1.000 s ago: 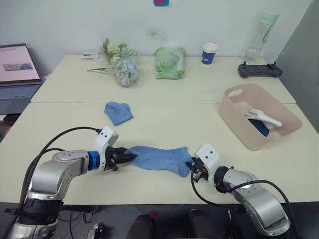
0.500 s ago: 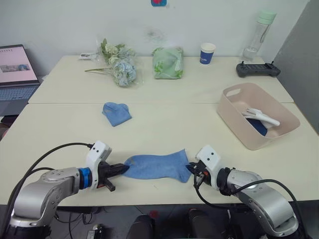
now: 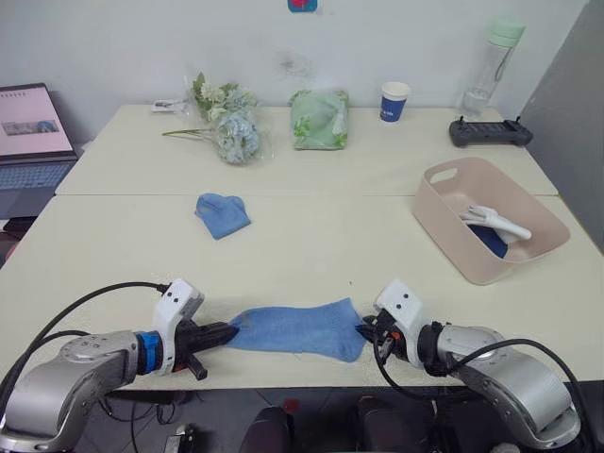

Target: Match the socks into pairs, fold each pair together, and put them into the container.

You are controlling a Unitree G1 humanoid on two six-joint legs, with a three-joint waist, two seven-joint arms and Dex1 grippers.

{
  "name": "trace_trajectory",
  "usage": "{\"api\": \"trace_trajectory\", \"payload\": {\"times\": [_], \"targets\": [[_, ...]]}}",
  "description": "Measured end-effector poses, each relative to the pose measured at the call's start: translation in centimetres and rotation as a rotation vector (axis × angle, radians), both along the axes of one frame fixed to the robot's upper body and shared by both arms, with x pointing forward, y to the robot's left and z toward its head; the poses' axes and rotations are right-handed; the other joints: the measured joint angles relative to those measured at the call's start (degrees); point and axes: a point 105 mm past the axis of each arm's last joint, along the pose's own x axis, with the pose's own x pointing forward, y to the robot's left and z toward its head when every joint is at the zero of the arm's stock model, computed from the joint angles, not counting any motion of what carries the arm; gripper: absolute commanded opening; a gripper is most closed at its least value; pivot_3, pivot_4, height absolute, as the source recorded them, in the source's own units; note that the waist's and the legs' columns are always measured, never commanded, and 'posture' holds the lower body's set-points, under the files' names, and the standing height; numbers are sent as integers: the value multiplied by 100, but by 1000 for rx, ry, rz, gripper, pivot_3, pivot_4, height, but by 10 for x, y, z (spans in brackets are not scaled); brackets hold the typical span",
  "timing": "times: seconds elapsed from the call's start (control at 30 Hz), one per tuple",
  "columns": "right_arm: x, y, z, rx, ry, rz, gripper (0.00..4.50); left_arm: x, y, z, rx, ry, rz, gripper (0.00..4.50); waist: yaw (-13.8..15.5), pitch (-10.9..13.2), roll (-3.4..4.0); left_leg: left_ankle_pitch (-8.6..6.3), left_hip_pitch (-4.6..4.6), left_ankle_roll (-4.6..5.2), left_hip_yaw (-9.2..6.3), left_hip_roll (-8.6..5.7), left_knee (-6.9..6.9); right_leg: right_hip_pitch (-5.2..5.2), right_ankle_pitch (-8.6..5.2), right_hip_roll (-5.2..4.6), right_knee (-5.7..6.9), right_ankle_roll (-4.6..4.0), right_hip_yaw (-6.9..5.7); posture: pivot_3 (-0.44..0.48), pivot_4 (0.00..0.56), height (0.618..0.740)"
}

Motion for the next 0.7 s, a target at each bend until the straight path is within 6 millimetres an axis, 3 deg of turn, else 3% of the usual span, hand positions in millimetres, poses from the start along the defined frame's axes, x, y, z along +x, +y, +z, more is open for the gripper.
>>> {"api": "trace_trajectory", "payload": {"times": [0.17,0.3,0.4,0.43,0.5,0.7], "targets": [[4,-4,5,-20,-38,-3,3123,-4,11,5,0,-42,27,2447,-12,1,0,0,-1,0,0,3,-2,-3,0,1,0,0,0,0,150,740],[16,3,29,8,-153,28,4467,11,34,31,-73,-146,139,3660,2,3,0,0,-2,0,-2,1,-1,-2,0,1,-1,-1,-5,0,150,740],[31,18,63,67,-294,67,4500,47,46,61,-167,-287,266,4438,16,3,-2,0,-2,0,-6,-5,4,3,1,3,-3,1,-12,0,150,740],[38,27,82,91,-365,96,4500,66,50,72,-205,-328,324,4438,19,2,-6,0,-5,0,-6,-7,4,1,2,6,-2,1,-15,0,150,740],[41,33,98,106,-425,126,4500,81,55,80,-232,-351,371,4438,7,-5,-17,-1,-11,-1,-5,-6,1,-1,2,4,-22,1,-14,0,150,740],[44,48,107,112,-442,195,4500,135,70,75,-247,-331,541,4438,10,-4,-18,1,-37,-4,-9,-11,8,-18,9,-4,-26,4,-14,0,150,740]]}}
